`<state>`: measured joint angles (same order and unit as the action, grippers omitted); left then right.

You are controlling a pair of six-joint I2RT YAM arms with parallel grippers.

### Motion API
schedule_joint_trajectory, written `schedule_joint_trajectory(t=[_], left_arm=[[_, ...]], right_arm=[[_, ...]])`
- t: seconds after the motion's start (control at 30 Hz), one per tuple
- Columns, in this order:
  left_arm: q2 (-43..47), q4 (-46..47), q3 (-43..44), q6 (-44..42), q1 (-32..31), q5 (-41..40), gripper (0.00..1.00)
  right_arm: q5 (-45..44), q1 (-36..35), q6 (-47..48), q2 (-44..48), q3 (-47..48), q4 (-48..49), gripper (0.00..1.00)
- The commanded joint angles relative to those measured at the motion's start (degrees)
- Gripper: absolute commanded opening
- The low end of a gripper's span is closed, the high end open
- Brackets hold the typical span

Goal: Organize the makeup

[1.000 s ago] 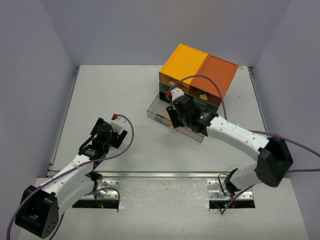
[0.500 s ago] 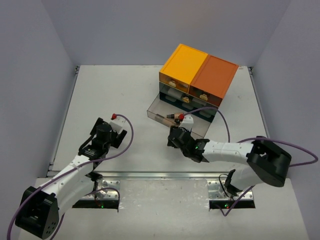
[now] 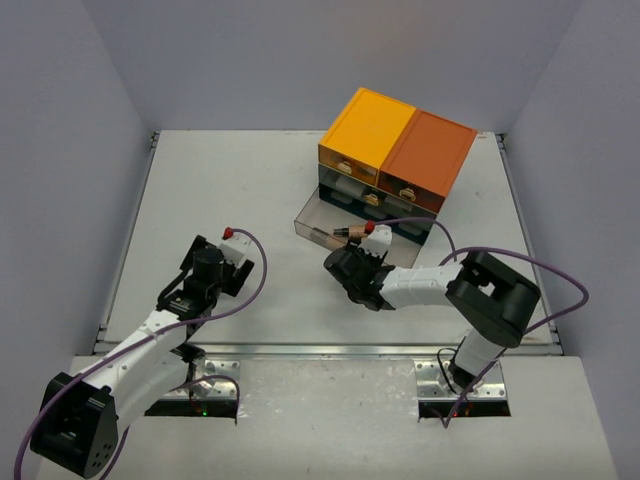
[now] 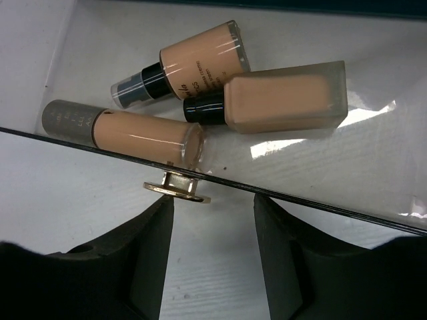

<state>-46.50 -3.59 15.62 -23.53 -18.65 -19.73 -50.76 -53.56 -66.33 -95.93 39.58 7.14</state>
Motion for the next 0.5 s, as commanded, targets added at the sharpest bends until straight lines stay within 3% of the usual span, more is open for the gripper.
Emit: schedule_joint_trajectory(t=[0.0,0.13,0.3,0.47], left_arm=[[0.0,2.5,0.5,0.3,0.8,-0.3,1.00],[-0.1,2.5,0.5,0.3,0.8,-0.3,1.00],[-0.8,2.5,0.6,0.3,0.8,-0.3,1.00],[-1.1,2.5,0.6,0.3,0.8,-0.2,1.00]], right_arm=[[-7.7,3.1,-4.0,-1.8,3.4,1.4,0.51],[-11.0,4.6,-3.4,-1.9,3.5,3.0,0.49],[-9.7,8.3,6.7,-3.3,3.8,14.6,0.48],[-8.2,11.9,11.6,-7.9,6.6,19.0,0.49]])
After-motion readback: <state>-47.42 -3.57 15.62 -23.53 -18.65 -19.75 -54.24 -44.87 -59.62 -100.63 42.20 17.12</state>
